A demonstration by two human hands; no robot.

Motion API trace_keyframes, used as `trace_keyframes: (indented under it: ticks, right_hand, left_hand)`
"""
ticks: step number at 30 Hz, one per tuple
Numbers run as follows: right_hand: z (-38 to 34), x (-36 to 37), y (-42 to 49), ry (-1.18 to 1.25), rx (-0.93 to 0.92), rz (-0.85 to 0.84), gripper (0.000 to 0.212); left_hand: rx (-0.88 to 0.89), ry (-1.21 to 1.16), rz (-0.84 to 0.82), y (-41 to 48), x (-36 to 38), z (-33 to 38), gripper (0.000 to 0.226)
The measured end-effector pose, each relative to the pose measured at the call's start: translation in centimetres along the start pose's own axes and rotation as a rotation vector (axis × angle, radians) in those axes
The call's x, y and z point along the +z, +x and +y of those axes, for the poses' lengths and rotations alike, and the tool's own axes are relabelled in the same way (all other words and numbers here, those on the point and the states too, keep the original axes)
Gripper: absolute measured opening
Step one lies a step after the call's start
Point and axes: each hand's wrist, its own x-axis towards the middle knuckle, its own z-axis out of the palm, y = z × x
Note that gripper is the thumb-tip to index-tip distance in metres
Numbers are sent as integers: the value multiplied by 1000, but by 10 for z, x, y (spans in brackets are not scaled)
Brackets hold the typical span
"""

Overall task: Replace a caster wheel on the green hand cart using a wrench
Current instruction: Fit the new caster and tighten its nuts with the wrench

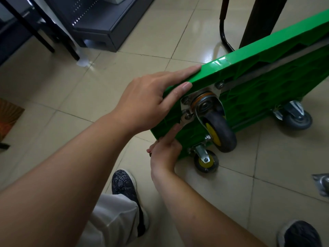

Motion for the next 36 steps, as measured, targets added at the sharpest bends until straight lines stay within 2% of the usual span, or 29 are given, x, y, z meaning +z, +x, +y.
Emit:
trace_keyframes:
  ticks: [2, 4, 6, 7, 9, 11, 12, 17, 19, 22, 24, 30, 36]
  right_hand:
    - [3, 0, 2, 13, -27, 1, 66]
    - [6, -5, 5, -54, -141, 0, 70]
    - [8, -19, 13, -198, -258, 2, 37]
    - [10, -29, 20, -265, -295, -11, 33]
    - [9, -49, 33, -364, -342, -57, 37]
    - [14, -65, 50, -446, -408, -92, 60]
    - [14, -72, 58, -503, -445, -99, 63]
    - [-7, -88, 67, -671, -452, -190, 48]
    - [-4, -89, 69, -663, -436, -208, 47]
    - [11, -79, 69, -563, -382, -204, 73]
    - [19, -70, 65, -497, -341, -201, 81]
    - [16, -65, 42, -316, -278, -164, 56]
    - [9, -49, 31, -223, -239, -118, 60]
  left_hand:
    - [0, 0, -2, 0, 0, 1, 44]
    - [1, 5, 1, 0, 0, 2, 44]
    - [-4, 8, 3, -2, 0, 3, 44]
    - [-7, 8, 2, -2, 1, 4, 44]
    - [-8, 7, -2, -2, 1, 5, 44]
    - [-6, 6, 1, -2, 0, 5, 44]
    - [-5, 6, 4, -2, -1, 5, 44]
    - [-14, 4, 9, -3, 0, 6, 44]
    - [-13, 9, 5, -2, 0, 6, 44]
    - [-13, 9, 2, -2, 0, 6, 44]
    - [-18, 5, 5, -2, 0, 6, 44]
    - [-12, 1, 2, -3, 0, 7, 44]
    - [-11, 1, 14, -2, 1, 6, 44]
